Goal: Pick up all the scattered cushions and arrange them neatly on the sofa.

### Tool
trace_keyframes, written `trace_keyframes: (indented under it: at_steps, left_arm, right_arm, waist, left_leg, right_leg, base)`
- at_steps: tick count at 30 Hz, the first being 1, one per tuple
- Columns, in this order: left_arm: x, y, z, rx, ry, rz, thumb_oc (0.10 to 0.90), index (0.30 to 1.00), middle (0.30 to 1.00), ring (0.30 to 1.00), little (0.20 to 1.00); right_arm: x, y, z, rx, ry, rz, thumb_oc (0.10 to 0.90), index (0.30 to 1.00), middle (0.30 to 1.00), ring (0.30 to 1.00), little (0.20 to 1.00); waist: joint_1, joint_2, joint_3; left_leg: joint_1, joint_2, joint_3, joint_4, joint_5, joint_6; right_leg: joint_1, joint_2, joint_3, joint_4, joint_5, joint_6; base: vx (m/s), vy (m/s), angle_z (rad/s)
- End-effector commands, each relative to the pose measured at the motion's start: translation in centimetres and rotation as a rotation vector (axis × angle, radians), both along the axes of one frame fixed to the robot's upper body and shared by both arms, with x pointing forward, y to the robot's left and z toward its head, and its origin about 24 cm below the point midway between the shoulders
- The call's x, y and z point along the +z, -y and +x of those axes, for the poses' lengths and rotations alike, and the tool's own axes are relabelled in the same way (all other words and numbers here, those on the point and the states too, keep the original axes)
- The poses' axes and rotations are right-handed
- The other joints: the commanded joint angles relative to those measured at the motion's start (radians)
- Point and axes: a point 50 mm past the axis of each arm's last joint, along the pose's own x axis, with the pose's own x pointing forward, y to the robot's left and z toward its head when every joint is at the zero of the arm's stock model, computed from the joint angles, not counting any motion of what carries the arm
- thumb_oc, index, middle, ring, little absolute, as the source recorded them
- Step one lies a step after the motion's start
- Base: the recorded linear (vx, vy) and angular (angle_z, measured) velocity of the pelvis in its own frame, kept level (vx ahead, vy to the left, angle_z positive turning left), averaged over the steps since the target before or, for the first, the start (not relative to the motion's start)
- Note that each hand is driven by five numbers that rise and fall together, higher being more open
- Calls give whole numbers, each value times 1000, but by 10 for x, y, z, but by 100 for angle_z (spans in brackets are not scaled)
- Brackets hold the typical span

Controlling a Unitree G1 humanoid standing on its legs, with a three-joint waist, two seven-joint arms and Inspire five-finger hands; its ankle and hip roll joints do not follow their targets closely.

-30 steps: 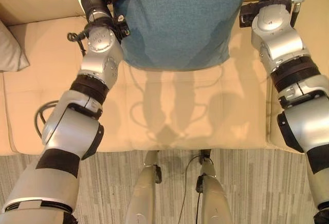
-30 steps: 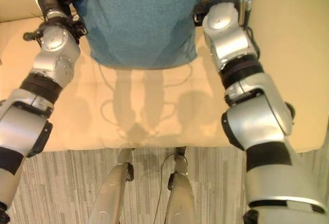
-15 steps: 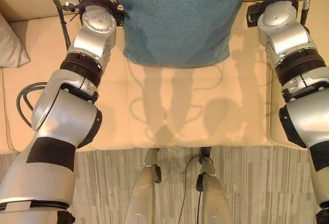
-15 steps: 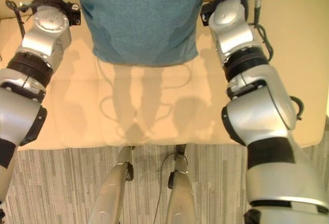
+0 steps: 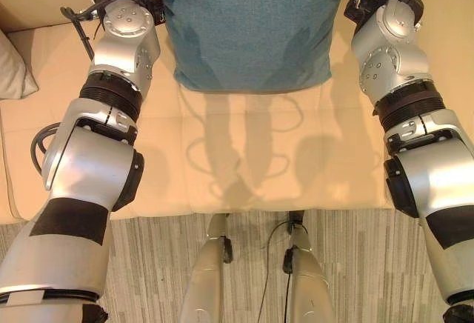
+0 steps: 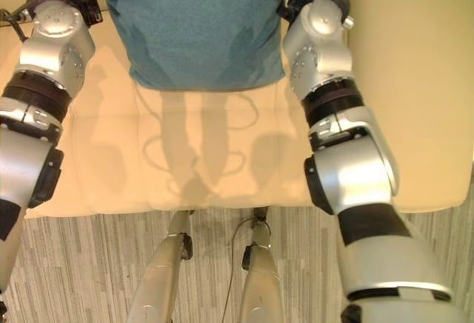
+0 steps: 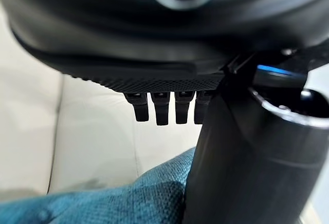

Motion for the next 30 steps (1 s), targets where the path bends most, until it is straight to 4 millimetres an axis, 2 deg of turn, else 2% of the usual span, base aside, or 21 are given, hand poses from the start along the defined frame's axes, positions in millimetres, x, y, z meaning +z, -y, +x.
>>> trace_keyframes:
  at_steps: [1,2,6,7,9,10,13,15,19,21,22,23,24,25,28,29,30]
  left_arm:
    - [8,-49,-11,56,61,-164,800,900,900,900,900]
    - [18,-55,-17,2,136,-239,800,900,900,900,900]
    - [26,-64,-23,-10,178,-228,800,900,900,900,900]
    - [29,-67,-26,-16,207,-241,800,900,900,900,900]
    - [29,-67,-27,-20,222,-258,800,900,900,900,900]
    - [31,-56,-31,-56,303,-249,800,900,900,900,900]
    - [3,-57,-21,7,206,-213,800,900,900,900,900]
    - [1,-55,-19,-5,199,-218,800,900,900,900,900]
    - [-27,-76,-22,59,147,-135,800,900,900,900,900]
    - [-53,-96,-29,106,102,-70,800,900,900,900,900]
    - [-75,-110,-37,127,80,-42,800,900,900,900,900]
    - [-97,-120,-46,150,50,-17,800,900,900,900,900]
    - [-103,-121,-47,152,40,-18,800,900,900,900,900]
    - [-156,-151,-73,294,-72,17,800,900,900,900,900]
    - [-232,-176,-115,370,-270,13,800,900,900,900,900]
    - [-248,-184,-128,380,-329,30,800,900,900,900,900]
    - [-263,-193,-145,390,-368,23,800,900,900,900,900]
  right_arm:
    - [-6,26,-8,-49,87,-34,800,900,900,900,900]
    - [-9,29,-9,-42,89,-50,800,900,900,900,900]
    - [-10,34,-14,-49,121,-45,800,900,900,900,900]
    - [-7,39,-22,-54,178,-12,800,900,900,900,900]
    - [-6,39,-27,-61,216,9,800,900,900,900,900]
    - [-6,43,-40,-93,320,105,800,900,900,900,900]
    - [-18,51,-46,-170,334,104,800,900,900,900,900]
    - [-22,54,-47,-187,326,90,800,900,900,900,900]
    - [-65,84,-56,-279,242,11,800,900,900,900,900]
    - [-94,110,-63,-347,144,-57,800,900,900,900,900]
    - [-117,129,-69,-398,41,-132,800,900,900,900,900]
    - [-137,136,-77,-418,-22,-178,800,900,900,900,900]
    - [-141,134,-78,-416,-31,-184,800,900,900,900,900]
    - [-182,150,-96,-472,-188,-322,800,900,900,900,900]
    - [-245,181,-132,-501,-462,-419,800,900,900,900,900]
    - [-258,194,-142,-509,-577,-536,800,900,900,900,900]
    - [-261,206,-153,-522,-663,-673,800,900,900,900,900]
  waist:
    - [-4,8,-99]
    - [-1,14,-99]
    - [-1,20,-99]
    - [-2,26,-101]
    - [-1,25,-104]
    - [-4,26,-102]
    - [-21,13,-123]
    - [-23,12,-127]
    - [-36,3,-137]
    - [-37,-8,-142]
    - [-36,-16,-145]
    - [-34,-19,-152]
    - [-36,-17,-160]
    - [-32,-35,-180]
    - [-36,-40,-219]
    - [-31,-43,-230]
    - [-27,-46,-237]
  left_leg:
    - [9,28,3,119,-175,-88]
    - [14,28,5,125,-180,-88]
    - [18,29,7,140,-188,-88]
    - [23,28,8,146,-193,-87]
    - [25,27,8,148,-196,-86]
    - [29,28,5,154,-204,-84]
    - [51,28,2,152,-212,-81]
    - [59,27,1,149,-213,-80]
    - [84,33,-1,149,-215,-76]
    - [105,36,-1,152,-228,-77]
    - [121,40,1,150,-231,-77]
    - [137,43,2,148,-235,-77]
    - [137,43,3,144,-227,-76]
    - [191,47,9,137,-246,-76]
    - [270,56,14,113,-254,-74]
    - [295,60,15,107,-254,-74]
    - [314,65,13,103,-253,-75]
  right_leg:
    - [53,-51,22,51,-65,48]
    - [58,-52,22,55,-69,47]
    - [61,-53,25,62,-73,46]
    - [65,-53,25,65,-77,45]
    - [69,-54,27,65,-79,45]
    - [79,-53,24,65,-91,44]
    - [96,-54,24,71,-100,41]
    - [102,-54,23,74,-105,40]
    - [121,-55,20,92,-117,34]
    - [138,-54,15,98,-130,33]
    - [150,-52,12,99,-134,32]
    - [163,-51,11,99,-138,31]
    - [163,-51,12,95,-131,31]
    - [202,-47,9,98,-150,30]
    - [266,-43,-1,90,-163,27]
    - [288,-41,-4,87,-167,27]
    - [309,-41,-8,84,-168,27]
  base:
    - [0,0,0]
    - [0,0,0]
    - [3,-2,-1]
    - [0,0,0]
    - [19,-17,4]
    - [34,-38,2]
    - [47,-32,2]
    - [39,-13,2]
    - [42,-36,1]
    - [68,-62,-1]
    - [61,-65,-5]
    - [26,-42,-1]
    - [150,-41,1]
    - [170,-46,0]
    - [188,-55,-14]
    - [130,-36,-6]
    - [116,-39,-5]
